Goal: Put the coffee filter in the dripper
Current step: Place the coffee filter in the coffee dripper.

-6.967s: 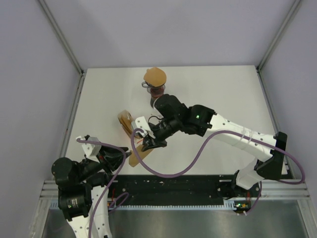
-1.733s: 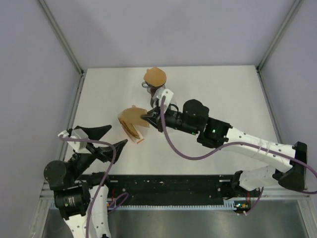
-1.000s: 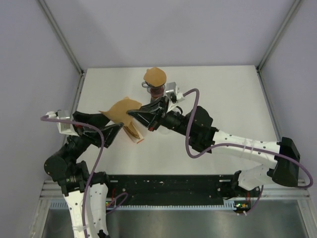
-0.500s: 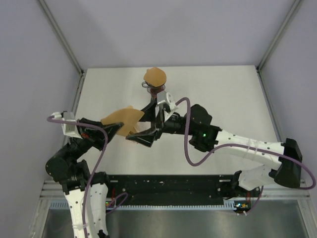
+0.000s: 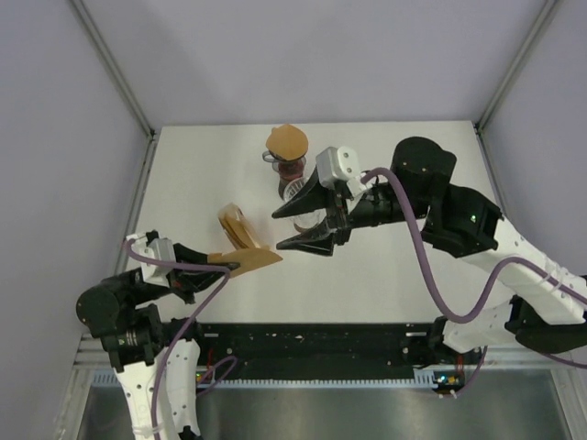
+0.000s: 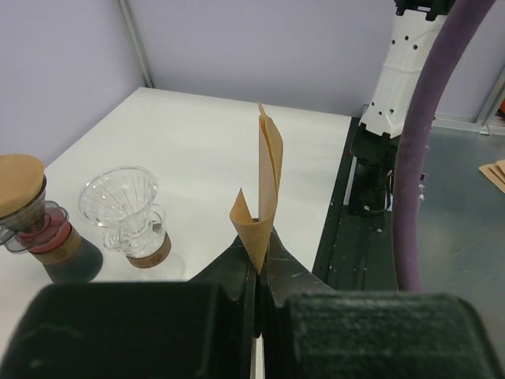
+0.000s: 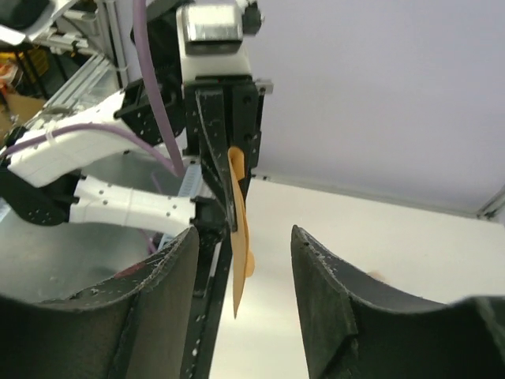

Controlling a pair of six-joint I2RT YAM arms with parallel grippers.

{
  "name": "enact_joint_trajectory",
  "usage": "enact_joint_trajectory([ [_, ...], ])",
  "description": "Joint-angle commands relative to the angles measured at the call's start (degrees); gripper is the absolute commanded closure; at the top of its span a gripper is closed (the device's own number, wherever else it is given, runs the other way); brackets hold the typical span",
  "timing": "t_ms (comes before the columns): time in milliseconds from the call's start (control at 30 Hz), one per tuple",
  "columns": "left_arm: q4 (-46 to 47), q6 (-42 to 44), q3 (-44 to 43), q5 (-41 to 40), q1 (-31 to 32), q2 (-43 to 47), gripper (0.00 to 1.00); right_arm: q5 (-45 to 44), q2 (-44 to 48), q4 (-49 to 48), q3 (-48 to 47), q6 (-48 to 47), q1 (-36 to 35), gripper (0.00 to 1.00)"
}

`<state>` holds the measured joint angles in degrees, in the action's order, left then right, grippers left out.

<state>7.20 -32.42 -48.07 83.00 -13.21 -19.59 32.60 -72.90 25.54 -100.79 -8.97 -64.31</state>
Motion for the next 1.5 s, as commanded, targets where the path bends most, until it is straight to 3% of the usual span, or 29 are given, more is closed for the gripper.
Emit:
enact_joint_trajectory([
  [0, -2.1, 2.8, -2.9, 3.8, 0.1, 0.5, 1.0, 2.6, -2.5, 13.2, -3.4, -1.8, 0.2, 0.5],
  [167, -2.2, 4.0, -3.0, 4.4, 0.1, 1.0, 1.0, 5.5, -5.7, 15.4, -5.2, -0.2, 0.2, 0.58],
  [267, -2.2, 4.1, -3.1, 4.8, 0.0, 1.1, 1.0, 5.2, -7.1, 15.2, -4.9, 0.1, 0.2, 0.71],
  [433, -2.2, 4.5, -3.3, 5.4, 0.1, 1.0, 1.0, 4.9, -7.6, 15.2, -4.5, -0.5, 0.2, 0.8],
  [500, -2.2, 4.5, -3.1, 5.7, 0.0, 1.0, 1.0, 4.8, -7.2, 15.1, -4.3, -0.7, 0.2, 0.8],
  [600, -2.3, 4.8, -2.9, 5.7, 0.1, 0.9, 1.0, 5.6, -6.3, 15.1, -4.1, -0.7, 1.2, 0.62],
  [667, -2.2, 5.0, -2.9, 5.7, 0.0, 0.8, 1.0, 6.1, -5.9, 15.2, -4.4, -0.7, 1.6, 0.61],
  [967, -2.2, 4.8, -3.1, 6.0, 0.0, 0.5, 1.0, 7.2, -7.9, 14.8, -5.9, -1.0, 1.7, 0.81],
  [1467, -2.1, 4.8, -3.0, 5.8, 0.0, 0.4, 1.0, 9.1, -8.7, 14.0, -6.0, -1.1, 2.4, 0.82],
])
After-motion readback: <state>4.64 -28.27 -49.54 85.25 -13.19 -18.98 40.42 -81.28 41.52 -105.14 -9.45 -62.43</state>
